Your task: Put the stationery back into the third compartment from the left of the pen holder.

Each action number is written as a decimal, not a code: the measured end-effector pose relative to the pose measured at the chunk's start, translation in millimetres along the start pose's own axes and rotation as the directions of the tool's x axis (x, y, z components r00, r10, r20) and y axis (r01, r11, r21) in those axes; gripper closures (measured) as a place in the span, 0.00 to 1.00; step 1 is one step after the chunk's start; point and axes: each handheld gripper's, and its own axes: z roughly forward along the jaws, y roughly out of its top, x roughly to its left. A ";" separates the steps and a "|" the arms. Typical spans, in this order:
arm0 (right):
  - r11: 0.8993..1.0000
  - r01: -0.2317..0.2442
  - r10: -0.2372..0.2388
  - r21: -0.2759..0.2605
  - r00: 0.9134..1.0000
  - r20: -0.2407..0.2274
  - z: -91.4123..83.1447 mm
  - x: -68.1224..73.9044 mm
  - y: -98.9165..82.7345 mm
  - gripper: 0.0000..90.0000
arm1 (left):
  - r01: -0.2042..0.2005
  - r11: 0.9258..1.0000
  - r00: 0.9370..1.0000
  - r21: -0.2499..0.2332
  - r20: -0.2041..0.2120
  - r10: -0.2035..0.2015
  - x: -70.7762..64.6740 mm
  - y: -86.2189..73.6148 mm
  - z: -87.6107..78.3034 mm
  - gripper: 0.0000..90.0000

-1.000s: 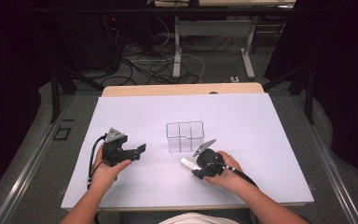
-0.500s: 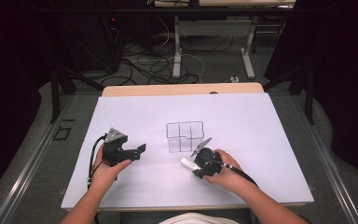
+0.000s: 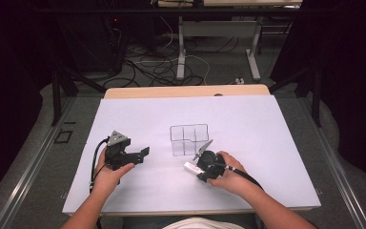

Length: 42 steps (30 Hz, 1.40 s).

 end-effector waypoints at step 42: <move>0.781 0.567 -0.407 -0.260 0.779 0.477 -62.1 15.3 2.6 0.75 | -0.024 1.000 0.999 -0.015 0.029 0.024 -7.5 12.0 -8.3 0.18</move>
